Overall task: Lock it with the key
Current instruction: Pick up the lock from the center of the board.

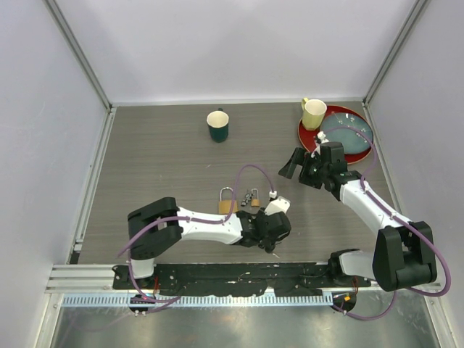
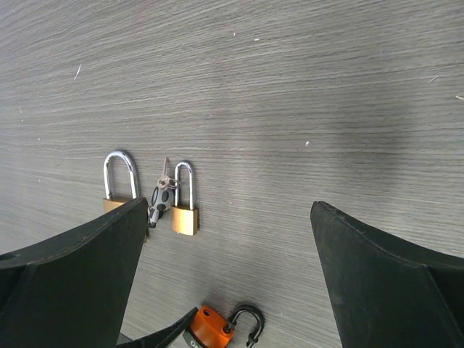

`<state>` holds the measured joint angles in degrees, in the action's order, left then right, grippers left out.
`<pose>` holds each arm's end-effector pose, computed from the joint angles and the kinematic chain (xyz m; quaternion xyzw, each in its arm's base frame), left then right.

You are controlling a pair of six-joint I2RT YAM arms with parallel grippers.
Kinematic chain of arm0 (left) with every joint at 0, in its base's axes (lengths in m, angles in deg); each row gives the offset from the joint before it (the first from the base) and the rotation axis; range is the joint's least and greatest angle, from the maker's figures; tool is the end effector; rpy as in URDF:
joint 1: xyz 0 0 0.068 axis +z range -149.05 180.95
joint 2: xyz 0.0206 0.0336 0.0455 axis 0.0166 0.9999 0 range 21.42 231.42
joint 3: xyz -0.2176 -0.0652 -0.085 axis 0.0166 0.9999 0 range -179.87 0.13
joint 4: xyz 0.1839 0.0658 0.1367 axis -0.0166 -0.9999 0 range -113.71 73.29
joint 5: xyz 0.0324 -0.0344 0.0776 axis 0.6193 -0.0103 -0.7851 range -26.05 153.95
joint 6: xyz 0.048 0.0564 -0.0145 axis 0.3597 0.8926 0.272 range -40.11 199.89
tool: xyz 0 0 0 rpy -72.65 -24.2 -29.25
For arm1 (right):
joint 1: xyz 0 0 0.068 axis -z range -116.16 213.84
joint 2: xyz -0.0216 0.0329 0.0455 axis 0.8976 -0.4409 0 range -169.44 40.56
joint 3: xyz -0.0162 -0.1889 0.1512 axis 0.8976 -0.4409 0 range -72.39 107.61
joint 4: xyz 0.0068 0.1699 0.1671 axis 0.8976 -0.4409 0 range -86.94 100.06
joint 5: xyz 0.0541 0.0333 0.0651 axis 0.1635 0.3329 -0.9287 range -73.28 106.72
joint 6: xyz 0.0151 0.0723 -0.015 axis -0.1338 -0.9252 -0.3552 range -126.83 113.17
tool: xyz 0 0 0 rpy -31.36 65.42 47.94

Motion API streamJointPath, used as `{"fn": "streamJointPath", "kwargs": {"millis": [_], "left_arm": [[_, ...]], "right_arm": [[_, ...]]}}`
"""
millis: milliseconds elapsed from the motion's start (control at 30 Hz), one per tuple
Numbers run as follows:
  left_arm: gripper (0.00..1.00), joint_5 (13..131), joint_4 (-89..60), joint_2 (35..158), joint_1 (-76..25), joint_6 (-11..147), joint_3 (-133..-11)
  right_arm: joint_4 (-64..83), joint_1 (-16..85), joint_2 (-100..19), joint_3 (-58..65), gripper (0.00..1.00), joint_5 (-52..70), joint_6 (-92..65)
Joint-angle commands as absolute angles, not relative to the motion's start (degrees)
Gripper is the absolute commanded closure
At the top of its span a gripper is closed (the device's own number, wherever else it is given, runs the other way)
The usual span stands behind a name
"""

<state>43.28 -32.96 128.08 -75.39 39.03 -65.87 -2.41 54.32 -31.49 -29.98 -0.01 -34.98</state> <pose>0.1083 -0.3500 0.1265 0.2387 0.9138 -0.1496 0.2928 0.2628 0.0627 0.1875 0.0880 0.9018 0.2555 0.3371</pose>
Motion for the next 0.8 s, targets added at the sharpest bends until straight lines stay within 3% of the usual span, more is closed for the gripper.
{"fn": "streamJointPath", "kwargs": {"millis": [0, 233, 433, 767], "left_arm": [[1.00, 40.7, -36.0, 125.1, -74.0, 43.3, -70.0], [1.00, 51.6, -28.9, 112.0, -66.0, 47.5, -65.7], [1.00, 68.9, -22.6, 100.5, -53.8, 47.2, -56.8], [1.00, 97.0, -6.1, 86.6, -34.4, 36.7, -42.3]], "right_arm": [[-0.9, 54.6, -30.9, -29.4, 0.00, -1.7, -34.1], [0.7, 54.6, -28.5, -29.4, 0.00, -4.8, -34.2], [5.9, 54.6, -24.6, -30.4, 0.00, -11.8, -34.6], [29.9, 53.2, -23.3, -35.2, 0.02, -29.1, -43.5]]}}
